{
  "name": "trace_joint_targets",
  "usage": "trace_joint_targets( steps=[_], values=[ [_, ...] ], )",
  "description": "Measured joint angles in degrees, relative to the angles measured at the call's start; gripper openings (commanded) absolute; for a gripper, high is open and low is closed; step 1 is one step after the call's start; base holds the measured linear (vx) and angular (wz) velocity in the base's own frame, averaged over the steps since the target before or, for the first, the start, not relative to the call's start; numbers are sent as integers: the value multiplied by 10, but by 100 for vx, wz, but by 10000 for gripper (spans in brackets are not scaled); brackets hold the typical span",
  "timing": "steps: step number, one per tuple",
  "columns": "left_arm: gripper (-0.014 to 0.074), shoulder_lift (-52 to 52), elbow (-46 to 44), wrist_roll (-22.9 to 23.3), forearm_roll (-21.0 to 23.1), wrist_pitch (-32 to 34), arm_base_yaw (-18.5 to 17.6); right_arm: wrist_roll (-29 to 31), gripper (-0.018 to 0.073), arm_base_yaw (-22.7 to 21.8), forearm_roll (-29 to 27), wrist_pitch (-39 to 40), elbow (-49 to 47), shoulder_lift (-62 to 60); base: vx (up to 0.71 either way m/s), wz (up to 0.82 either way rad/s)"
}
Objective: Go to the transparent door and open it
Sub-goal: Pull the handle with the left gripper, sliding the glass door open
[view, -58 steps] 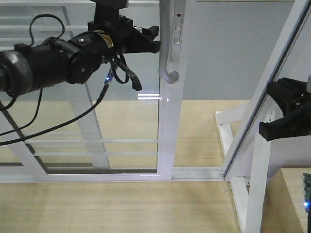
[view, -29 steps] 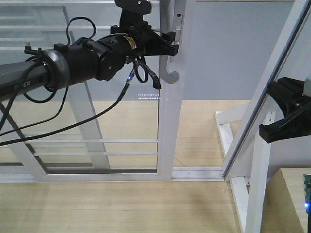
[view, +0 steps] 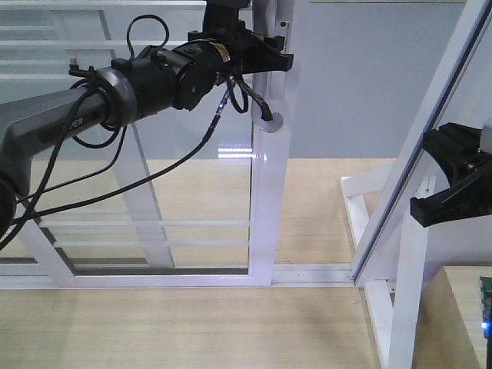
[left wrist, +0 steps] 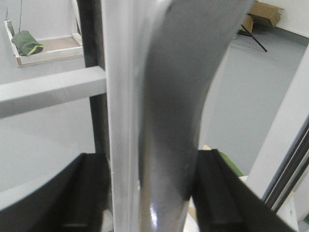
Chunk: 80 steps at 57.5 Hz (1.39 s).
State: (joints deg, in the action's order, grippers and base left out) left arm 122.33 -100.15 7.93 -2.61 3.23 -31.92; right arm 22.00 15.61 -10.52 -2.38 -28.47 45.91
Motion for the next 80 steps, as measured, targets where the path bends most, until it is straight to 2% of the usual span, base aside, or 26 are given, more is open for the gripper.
trace_joint_targets(
  steps=[13, 25, 38, 62, 80],
  values=[
    [-5, 0, -1, -3, 2, -4, -1, 1, -1, 0, 0, -3, 0, 0, 0, 0],
    [-1, -6, -1, -3, 2, -18, 4, 1, 0, 0, 0, -4, 0, 0, 0, 0],
    [0, -23, -1, -3, 7, -67, 21, 1, 0, 0, 0, -6, 0, 0, 0, 0],
    [0, -65, 4, -3, 19, -189, 76, 1, 0, 0, 0, -5, 0, 0, 0, 0],
    [0, -92, 11, -4, 2, -255, 121, 1, 0, 0, -1, 0, 0, 0, 0, 0]
  ],
)
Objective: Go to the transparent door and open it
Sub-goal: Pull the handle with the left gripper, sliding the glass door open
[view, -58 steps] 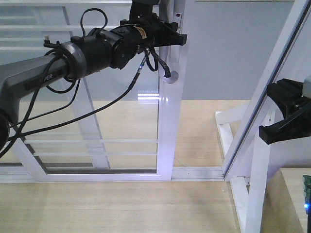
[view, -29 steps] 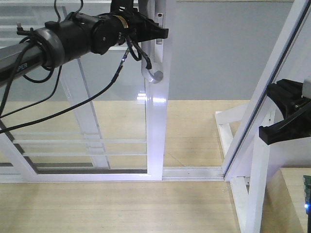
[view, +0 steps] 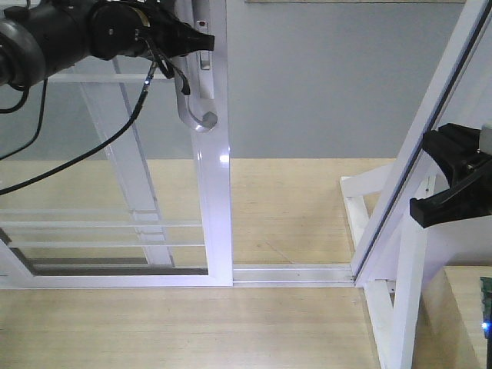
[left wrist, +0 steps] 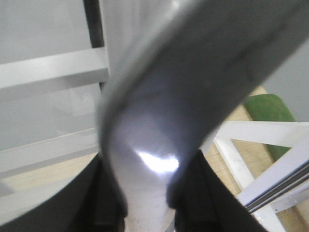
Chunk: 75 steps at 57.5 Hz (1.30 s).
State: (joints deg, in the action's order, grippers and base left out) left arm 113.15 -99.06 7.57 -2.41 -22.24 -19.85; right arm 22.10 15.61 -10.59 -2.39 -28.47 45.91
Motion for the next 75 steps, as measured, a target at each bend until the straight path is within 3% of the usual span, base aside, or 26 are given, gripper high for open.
trace_joint_targets(
  steps=[30, 57, 64, 75],
  values=[
    [0, -31, 7, 1, -13, -67, 81, -7, 0, 0, -1, 12, 0, 0, 0, 0],
    [0, -47, 7, 5, -51, -87, 115, -8, 0, 0, -1, 13, 0, 0, 0, 1],
    [0, -77, 34, 5, -65, -68, 115, -8, 0, 0, -1, 11, 0, 0, 0, 0],
    [0, -187, 145, -20, -73, -3, 110, -8, 0, 0, -1, 3, 0, 0, 0, 0]
  ],
)
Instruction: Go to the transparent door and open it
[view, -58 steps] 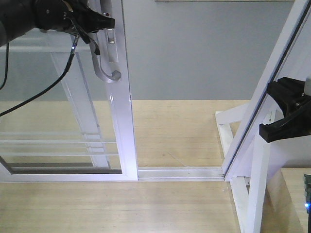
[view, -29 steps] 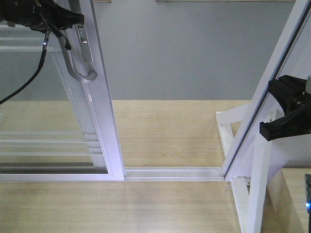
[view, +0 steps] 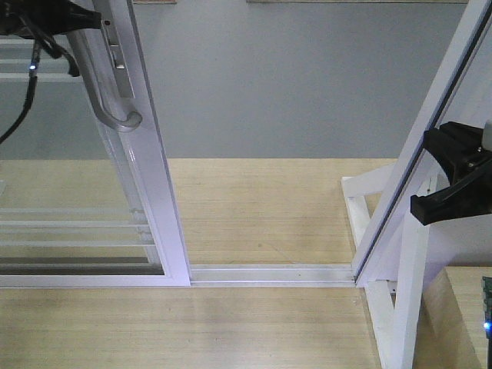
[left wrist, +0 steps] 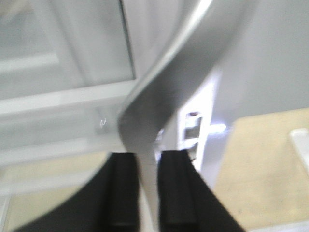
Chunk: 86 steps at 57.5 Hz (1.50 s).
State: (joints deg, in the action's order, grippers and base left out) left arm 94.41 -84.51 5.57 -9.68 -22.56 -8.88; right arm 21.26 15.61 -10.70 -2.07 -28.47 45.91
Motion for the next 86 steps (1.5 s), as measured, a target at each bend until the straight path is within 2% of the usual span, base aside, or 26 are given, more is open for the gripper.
trace_joint_targets(
  steps=[6, 12, 28, 45, 54, 61, 73, 86],
  values=[
    [0, -91, 68, -8, 4, 41, -21, -1, 0, 0, 0, -2, 0, 0, 0, 0],
    [0, -161, 152, -11, 4, 55, -36, -14, 0, 0, 0, -21, 0, -8, 0, 0],
    [0, -356, 402, -10, 32, 81, -47, -24, 0, 0, 0, -73, 0, -102, 0, 0],
    [0, -599, 596, -10, 79, 85, -47, -21, 0, 0, 3, -214, 0, -247, 0, 0],
    [0, -710, 649, -10, 86, 94, -47, -19, 0, 0, 8, -225, 0, -285, 0, 0],
    [0, -752, 674, -10, 87, 90, -47, -19, 1, 0, 8, -242, 0, -287, 0, 0],
    [0, -763, 678, -9, 87, 62, -47, -19, 2, 0, 8, -281, 0, -287, 0, 0],
    [0, -763, 678, -9, 87, 54, -47, -19, 2, 0, 8, -285, 0, -287, 0, 0]
  ],
)
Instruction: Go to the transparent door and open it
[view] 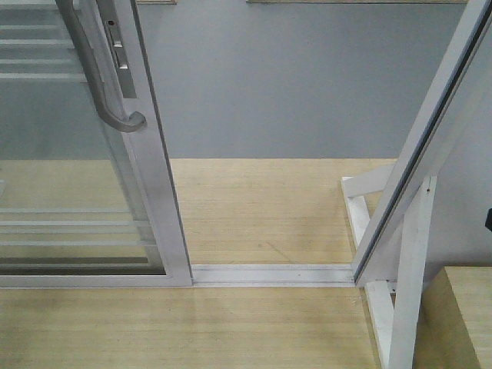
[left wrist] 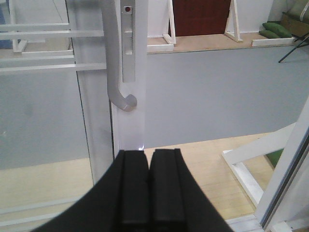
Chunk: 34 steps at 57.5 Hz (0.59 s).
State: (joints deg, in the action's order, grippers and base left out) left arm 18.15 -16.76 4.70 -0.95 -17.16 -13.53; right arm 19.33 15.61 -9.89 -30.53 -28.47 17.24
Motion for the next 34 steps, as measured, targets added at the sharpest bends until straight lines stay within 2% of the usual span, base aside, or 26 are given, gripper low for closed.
trace_joint_targets(
  steps=[15, 27, 34],
  values=[
    [0, -46, 18, -1, 1, -12, 0, 0, 2, 0, 0, -1, 0, 0, 0, 0],
    [0, -157, 146, 0, 4, -22, 1, 0, 2, 0, -1, -1, 0, 0, 0, 0],
    [0, -184, 183, 9, 5, -1, 24, 0, 2, 0, -1, -1, 0, 0, 0, 0]
  ],
)
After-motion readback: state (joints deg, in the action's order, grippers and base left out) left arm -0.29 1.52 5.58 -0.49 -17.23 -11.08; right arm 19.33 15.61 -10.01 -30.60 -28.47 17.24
